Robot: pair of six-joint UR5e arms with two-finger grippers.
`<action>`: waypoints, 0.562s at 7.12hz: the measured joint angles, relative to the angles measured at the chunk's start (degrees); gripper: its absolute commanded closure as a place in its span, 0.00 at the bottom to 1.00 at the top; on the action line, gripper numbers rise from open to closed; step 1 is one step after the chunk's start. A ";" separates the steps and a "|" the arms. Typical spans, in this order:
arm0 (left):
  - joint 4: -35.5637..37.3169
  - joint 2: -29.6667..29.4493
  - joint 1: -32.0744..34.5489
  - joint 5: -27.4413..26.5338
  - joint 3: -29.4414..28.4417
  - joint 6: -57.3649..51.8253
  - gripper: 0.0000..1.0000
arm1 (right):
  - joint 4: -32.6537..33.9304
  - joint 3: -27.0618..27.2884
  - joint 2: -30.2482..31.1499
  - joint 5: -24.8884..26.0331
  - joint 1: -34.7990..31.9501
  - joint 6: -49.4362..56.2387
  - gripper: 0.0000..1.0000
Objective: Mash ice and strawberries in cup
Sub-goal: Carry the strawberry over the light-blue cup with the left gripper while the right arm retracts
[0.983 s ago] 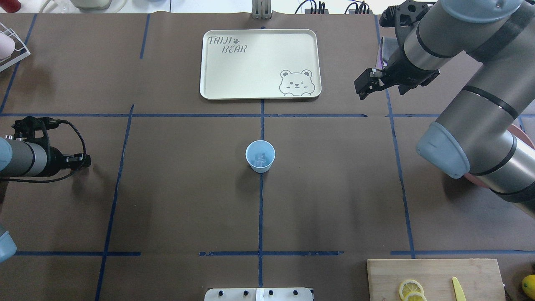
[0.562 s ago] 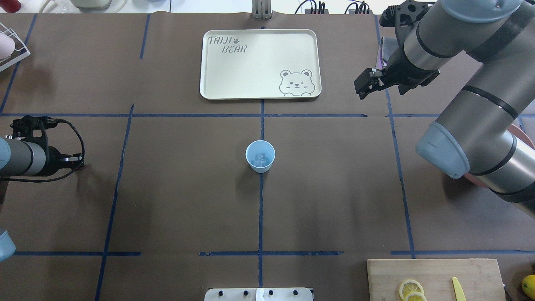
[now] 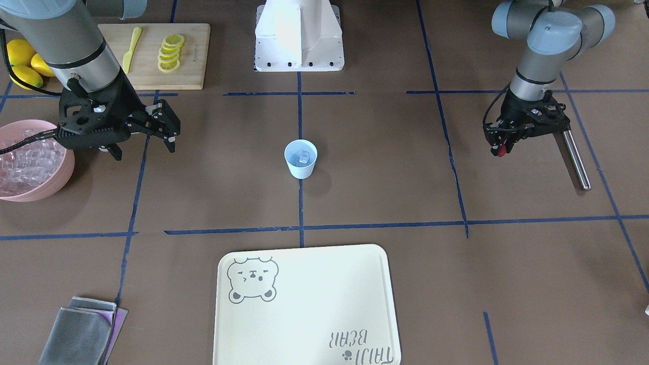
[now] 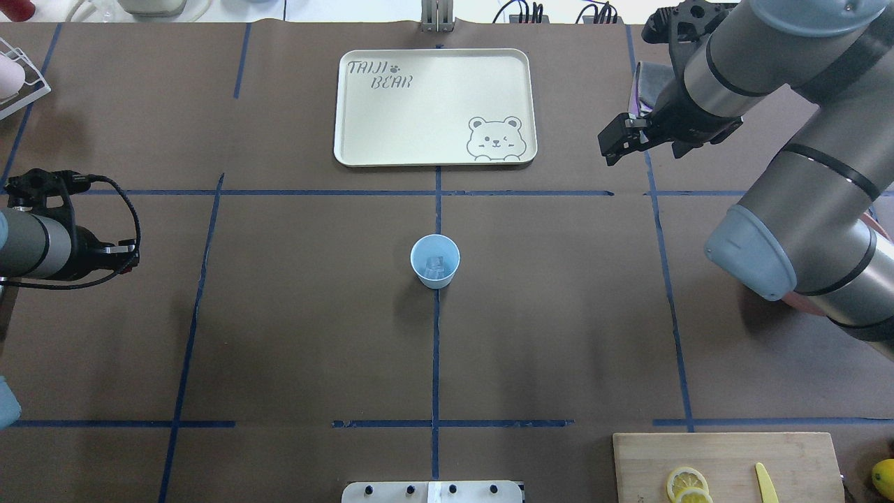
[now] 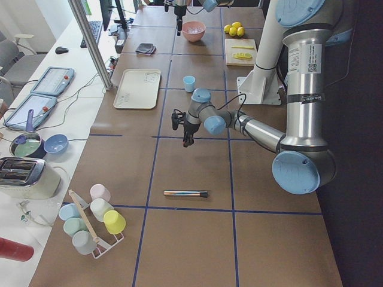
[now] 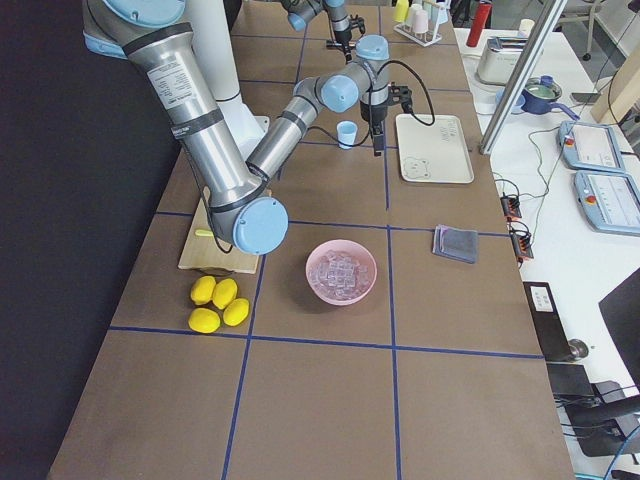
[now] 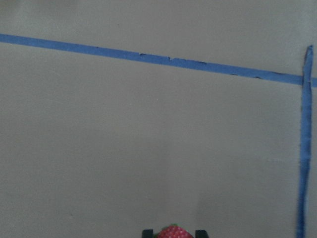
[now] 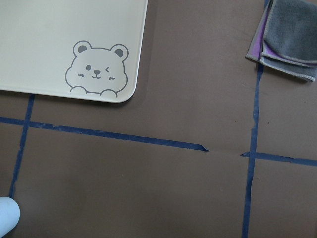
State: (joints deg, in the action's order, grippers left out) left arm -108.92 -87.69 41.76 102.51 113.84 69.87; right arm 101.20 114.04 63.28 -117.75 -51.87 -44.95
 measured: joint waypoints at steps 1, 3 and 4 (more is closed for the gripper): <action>7.16 -4.35 -0.08 0.53 3.06 0.49 1.00 | -0.14 1.14 2.34 -0.07 -1.16 1.45 0.01; 23.13 -19.92 -1.27 2.11 3.78 3.86 1.00 | -0.29 2.24 7.38 -0.77 -5.10 8.11 0.01; 28.82 -28.09 -2.96 2.71 1.73 7.30 1.00 | -0.30 2.26 9.89 -2.26 -7.99 12.69 0.01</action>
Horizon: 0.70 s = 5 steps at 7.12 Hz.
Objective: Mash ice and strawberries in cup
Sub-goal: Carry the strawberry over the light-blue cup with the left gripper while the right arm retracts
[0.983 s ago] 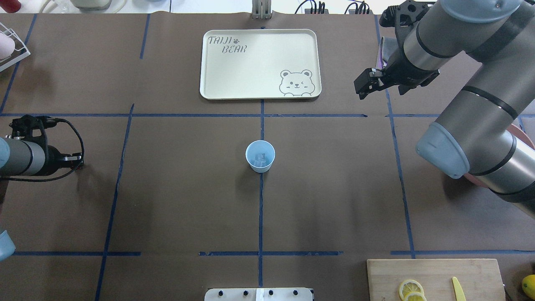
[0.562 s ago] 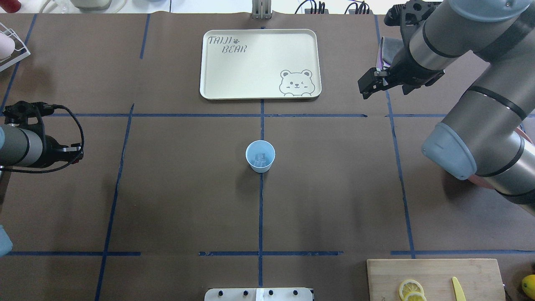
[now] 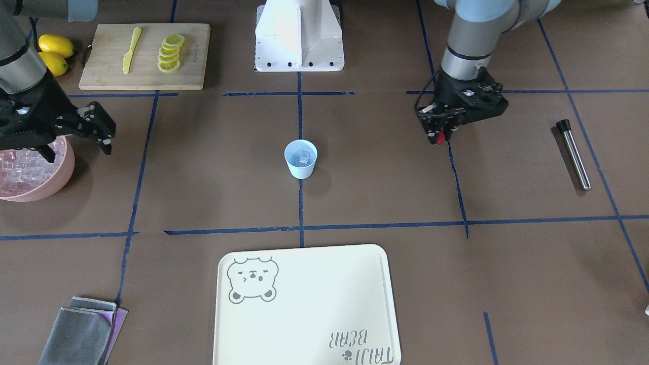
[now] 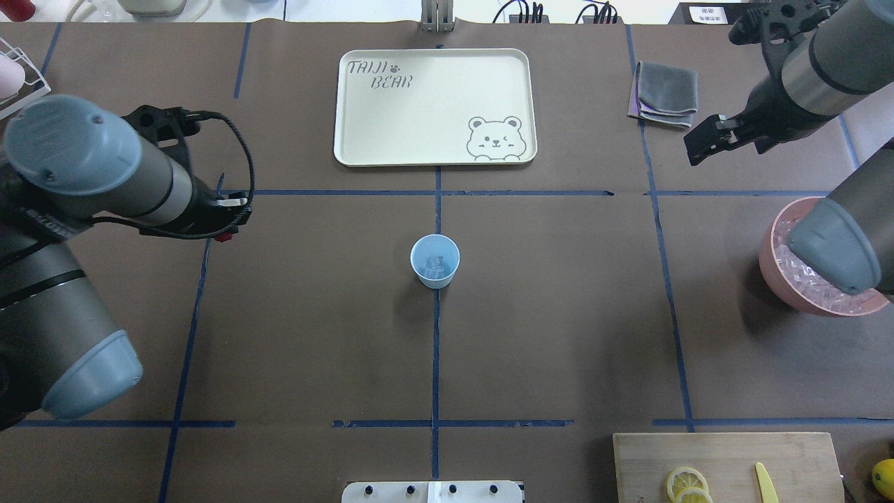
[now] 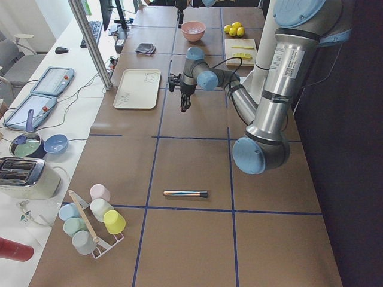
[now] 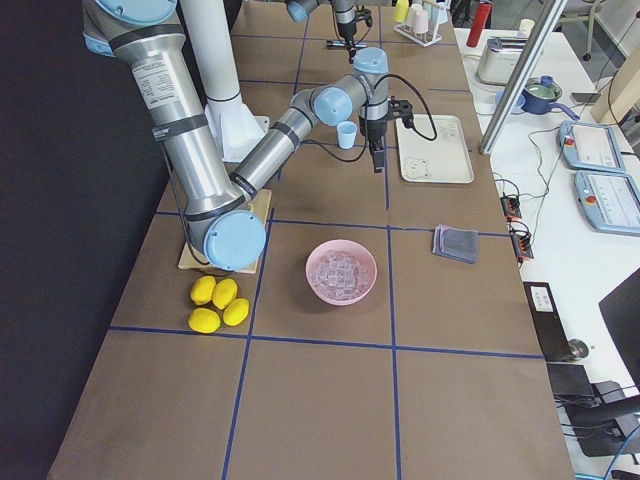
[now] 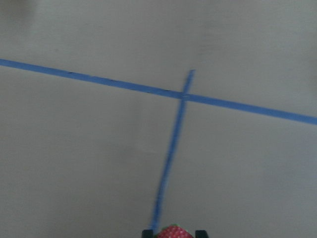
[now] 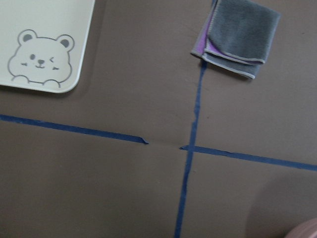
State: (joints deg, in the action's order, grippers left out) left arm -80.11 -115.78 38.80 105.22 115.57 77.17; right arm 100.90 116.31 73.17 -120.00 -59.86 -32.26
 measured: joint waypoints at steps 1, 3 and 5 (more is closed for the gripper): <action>2.26 -6.64 -1.77 0.43 -3.54 3.67 1.00 | -0.01 -0.16 2.03 -1.93 -2.84 4.10 0.01; 3.28 -17.17 -5.66 1.02 -11.38 8.40 1.00 | -0.01 -1.22 5.49 -5.89 -7.80 10.86 0.01; 3.27 -23.64 -7.80 0.98 -17.71 10.28 1.00 | -0.01 -4.22 7.81 -9.64 -12.84 19.09 0.01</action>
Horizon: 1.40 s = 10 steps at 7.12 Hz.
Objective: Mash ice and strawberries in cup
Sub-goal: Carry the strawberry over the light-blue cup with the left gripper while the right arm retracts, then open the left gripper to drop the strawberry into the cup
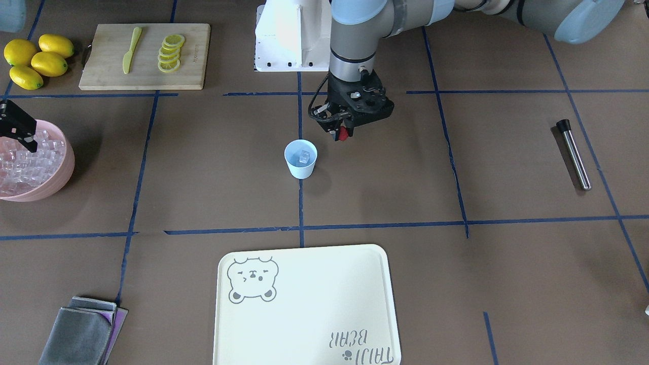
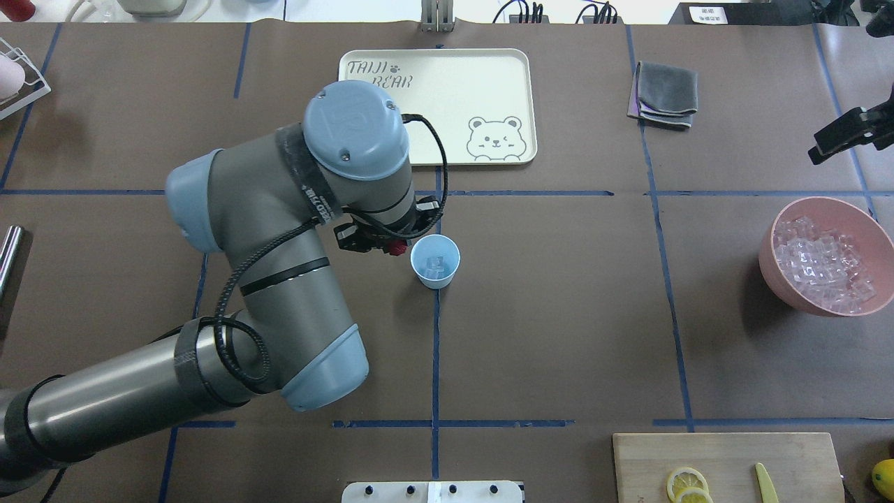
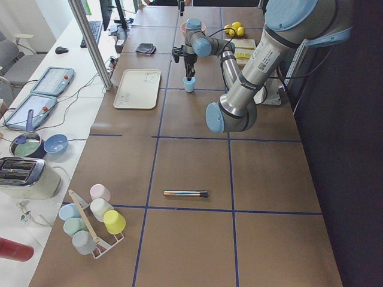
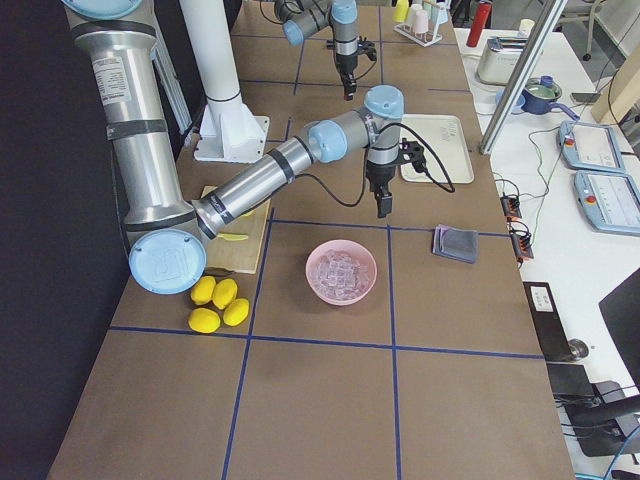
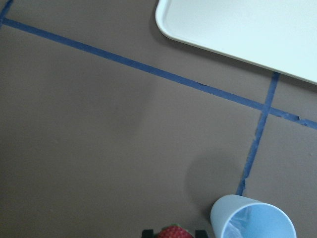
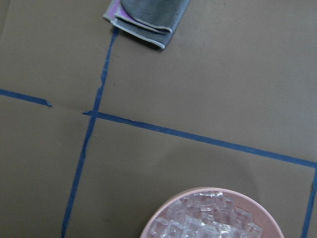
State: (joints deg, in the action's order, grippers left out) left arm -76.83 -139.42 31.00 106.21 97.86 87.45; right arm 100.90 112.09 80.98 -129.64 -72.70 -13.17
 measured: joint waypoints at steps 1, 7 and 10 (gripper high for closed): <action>-0.56 -2.11 -0.59 -0.10 -2.83 0.19 1.00 | 0.00 -1.83 1.00 -1.34 -2.67 4.62 0.01; -6.28 -3.84 -0.98 -0.35 -9.70 -0.54 0.07 | 0.00 -5.81 3.46 -4.45 -9.53 14.57 0.01; -6.25 -3.54 -0.94 -0.54 -9.28 -3.25 0.00 | 0.00 -5.83 3.48 -4.48 -9.99 15.18 0.01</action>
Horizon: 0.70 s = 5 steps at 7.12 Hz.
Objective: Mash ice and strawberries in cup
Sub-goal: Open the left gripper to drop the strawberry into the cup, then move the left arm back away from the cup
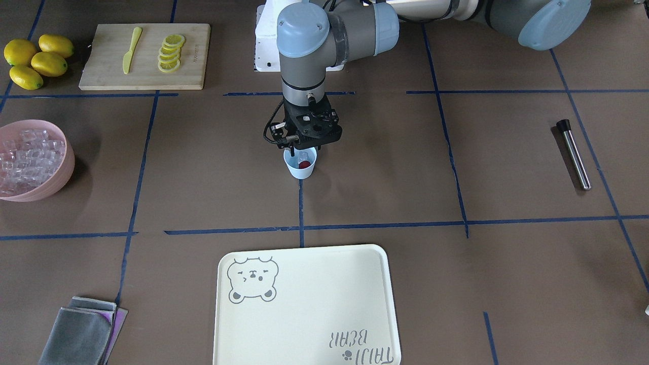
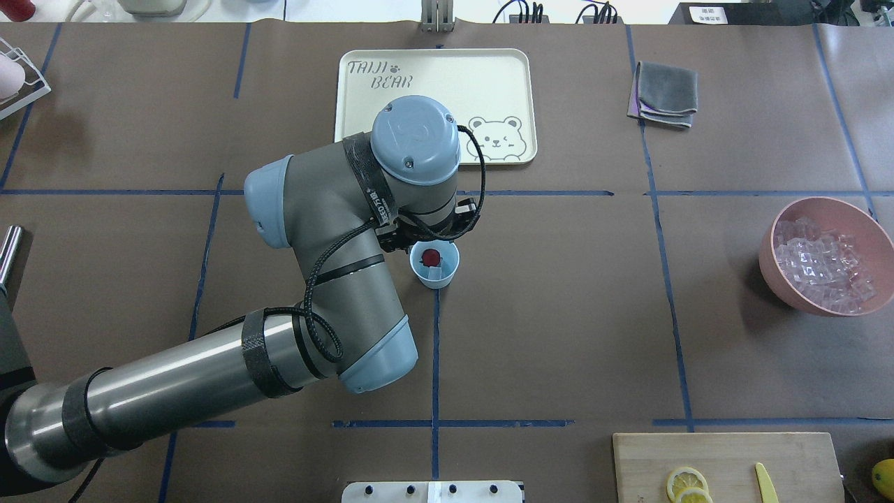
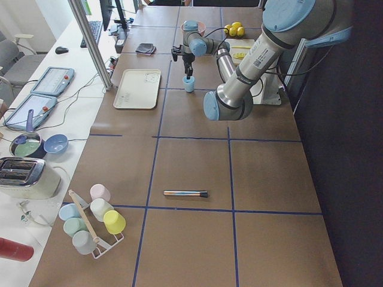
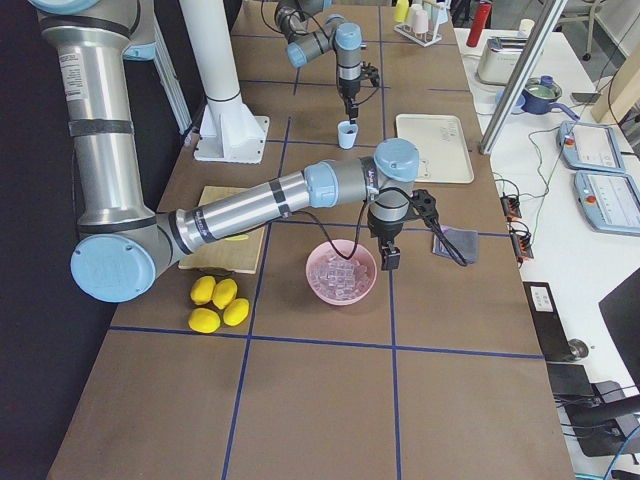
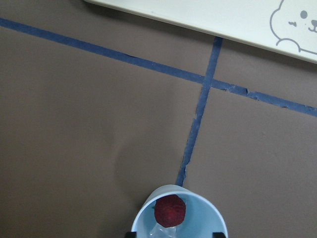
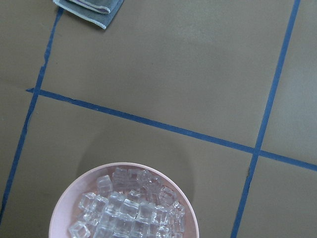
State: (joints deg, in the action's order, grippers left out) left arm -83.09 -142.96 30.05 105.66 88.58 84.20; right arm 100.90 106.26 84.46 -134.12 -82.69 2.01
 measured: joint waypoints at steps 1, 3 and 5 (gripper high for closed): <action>0.06 0.03 0.00 -0.01 0.31 -0.27 0.00 | -0.02 0.00 0.00 0.07 -0.11 0.10 0.01; 1.41 2.38 1.11 0.20 3.96 -3.83 0.00 | -0.10 -0.87 1.09 0.37 -0.35 0.14 0.01; 4.78 11.22 6.10 1.34 12.43 -14.40 0.00 | -3.33 -3.71 3.57 -0.03 -2.13 0.82 0.01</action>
State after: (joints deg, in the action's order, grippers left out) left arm -78.31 -131.74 36.15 107.00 101.01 69.80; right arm 97.57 102.56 88.03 -134.15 -84.82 2.83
